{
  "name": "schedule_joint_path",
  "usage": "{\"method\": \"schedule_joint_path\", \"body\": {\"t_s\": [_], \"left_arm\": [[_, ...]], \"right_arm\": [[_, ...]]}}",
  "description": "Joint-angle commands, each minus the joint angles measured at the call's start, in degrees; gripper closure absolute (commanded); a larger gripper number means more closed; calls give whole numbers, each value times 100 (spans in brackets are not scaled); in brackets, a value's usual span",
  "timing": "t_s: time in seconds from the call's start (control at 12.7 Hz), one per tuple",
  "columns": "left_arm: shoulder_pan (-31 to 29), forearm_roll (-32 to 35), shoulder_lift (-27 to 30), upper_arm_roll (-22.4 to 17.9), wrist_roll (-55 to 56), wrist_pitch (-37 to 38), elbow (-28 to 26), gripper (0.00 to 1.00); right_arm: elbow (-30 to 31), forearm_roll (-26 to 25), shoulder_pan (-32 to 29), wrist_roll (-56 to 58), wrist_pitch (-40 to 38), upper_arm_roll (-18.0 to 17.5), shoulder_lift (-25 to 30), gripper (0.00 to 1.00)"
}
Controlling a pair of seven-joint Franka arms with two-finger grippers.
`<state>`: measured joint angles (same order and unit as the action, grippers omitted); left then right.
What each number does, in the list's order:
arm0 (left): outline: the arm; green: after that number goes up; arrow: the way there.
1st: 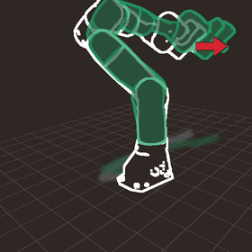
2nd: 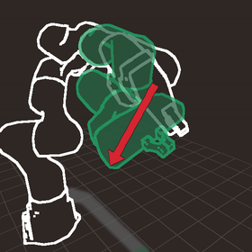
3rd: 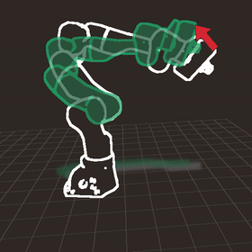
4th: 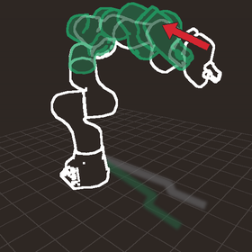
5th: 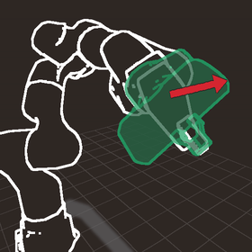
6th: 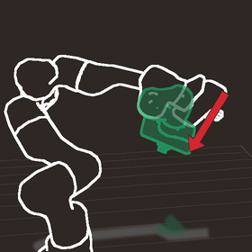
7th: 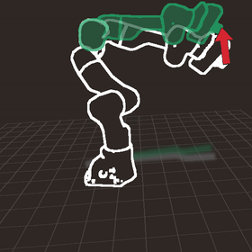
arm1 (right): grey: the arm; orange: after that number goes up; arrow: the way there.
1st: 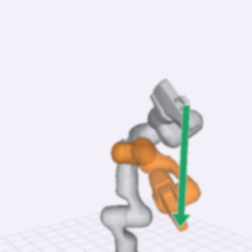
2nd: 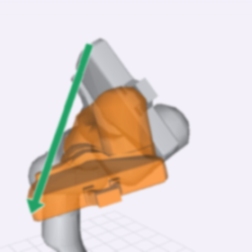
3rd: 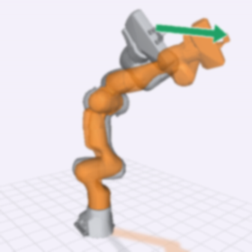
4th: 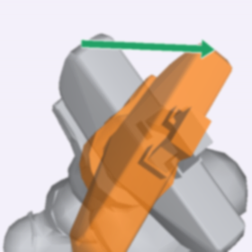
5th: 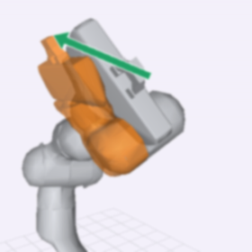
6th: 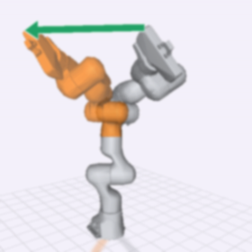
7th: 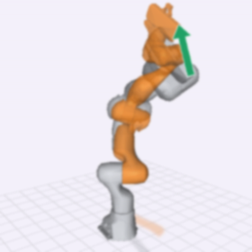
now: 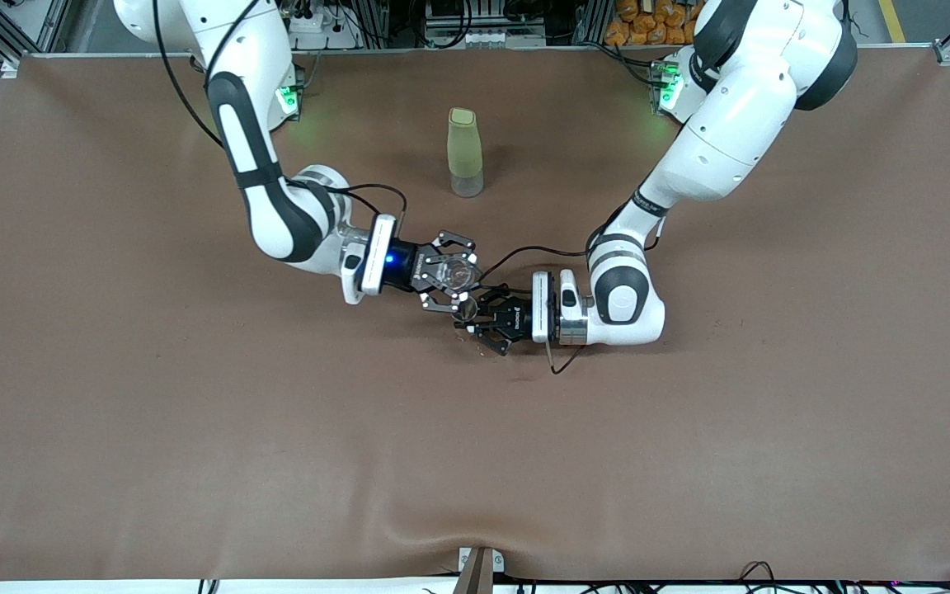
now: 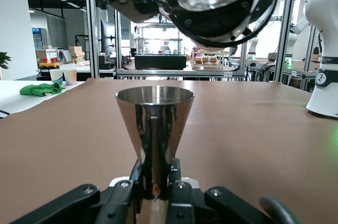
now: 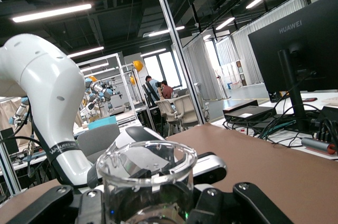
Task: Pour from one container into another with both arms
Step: 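Tilt the jigger with the left gripper over the glass held by the right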
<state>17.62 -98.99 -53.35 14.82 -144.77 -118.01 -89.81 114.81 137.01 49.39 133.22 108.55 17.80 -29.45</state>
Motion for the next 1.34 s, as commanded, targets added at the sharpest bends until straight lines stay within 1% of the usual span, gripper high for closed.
{"method": "schedule_joint_path", "body": {"t_s": [0.0,0.08,0.63,0.86,1.02,1.26], "left_arm": [[-22,-173,-53,-5,-191,-38,77,100],[-14,-173,-53,-75,-191,-38,86,100],[-5,-164,-53,-93,-200,-38,104,100],[-5,-173,-70,-93,-192,-47,104,100],[-5,-182,-97,-85,-165,-47,104,100],[-13,-226,-97,-84,-130,-47,112,100]], "right_arm": [[-91,185,27,169,87,-31,-69,100],[-82,185,27,204,104,-31,-78,100],[-117,203,9,151,298,-31,-131,100],[-187,413,88,151,298,-49,-236,100],[-205,431,97,151,307,-58,-262,100],[-389,440,115,151,307,-66,-420,100]]}}
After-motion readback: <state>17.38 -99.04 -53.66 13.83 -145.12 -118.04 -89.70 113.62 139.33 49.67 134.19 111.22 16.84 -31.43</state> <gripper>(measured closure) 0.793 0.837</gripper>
